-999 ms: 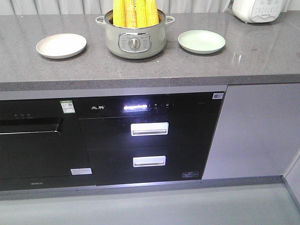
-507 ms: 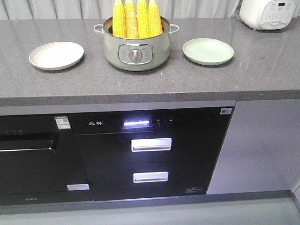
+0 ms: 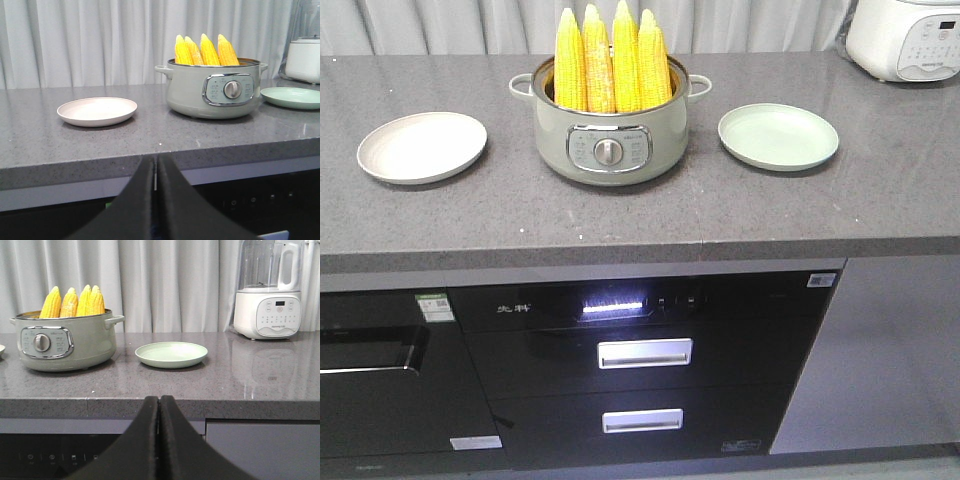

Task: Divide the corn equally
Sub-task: 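Drive the base toward the counter with the corn pot and plates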

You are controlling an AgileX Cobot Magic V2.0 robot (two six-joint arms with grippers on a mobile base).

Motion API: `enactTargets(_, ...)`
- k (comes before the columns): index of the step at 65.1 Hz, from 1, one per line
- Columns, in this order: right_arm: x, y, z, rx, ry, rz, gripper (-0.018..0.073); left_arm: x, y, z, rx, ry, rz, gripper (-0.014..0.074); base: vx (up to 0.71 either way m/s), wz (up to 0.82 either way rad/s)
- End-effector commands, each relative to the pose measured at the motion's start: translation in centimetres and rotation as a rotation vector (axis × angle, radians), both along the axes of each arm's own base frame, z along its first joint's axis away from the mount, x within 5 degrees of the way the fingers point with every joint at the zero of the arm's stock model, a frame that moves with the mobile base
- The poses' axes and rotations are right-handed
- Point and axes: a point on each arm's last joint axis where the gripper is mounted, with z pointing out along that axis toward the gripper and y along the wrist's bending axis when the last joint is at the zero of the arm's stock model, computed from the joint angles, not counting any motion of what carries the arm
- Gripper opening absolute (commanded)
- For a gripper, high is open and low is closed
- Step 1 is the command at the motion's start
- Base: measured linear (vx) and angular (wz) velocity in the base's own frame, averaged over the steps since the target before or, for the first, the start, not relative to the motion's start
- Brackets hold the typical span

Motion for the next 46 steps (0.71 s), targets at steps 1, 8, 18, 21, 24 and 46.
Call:
enactTargets(1, -0.04, -0.01, 0.42, -0.006, -0.069, -0.004, -0.0011, -0.13, -0.05, 0.31, -0.02, -0.079, -0.008, -0.0006, 0.17, -0.01)
enactTargets(8, -0.04, -0.01, 0.42, -0.006, -0.069, -0.004, -0.0011, -0.13, -0.05, 0.31, -0.02, -0.079, -0.008, -0.0006, 0.17, 0.0)
enactTargets(18, -0.04, -0.01, 0.42, -0.006, -0.069, -0.004, -0.0011, -0.13, -0.05, 0.31, -0.02, -0.079, -0.008, -0.0006, 0.17, 0.0)
enactTargets(21, -0.04, -0.01, 0.42, -0.006, -0.069, -0.004, -0.0011, -0.13, -0.05, 0.31, -0.02, -0.079, -0.008, -0.0006, 0.17, 0.0)
enactTargets(24, -0.04, -0.01, 0.42, -0.006, -0.069, -0.004, -0.0011, -0.13, -0.05, 0.31, -0.02, -0.079, -0.008, -0.0006, 0.18, 0.0)
enactTargets(46, -0.04, -0.01, 0.42, -0.006, -0.069, -0.004, -0.0011, -0.13, -0.05, 0.31, -0.02, -0.079, -0.008, -0.0006, 0.17, -0.01)
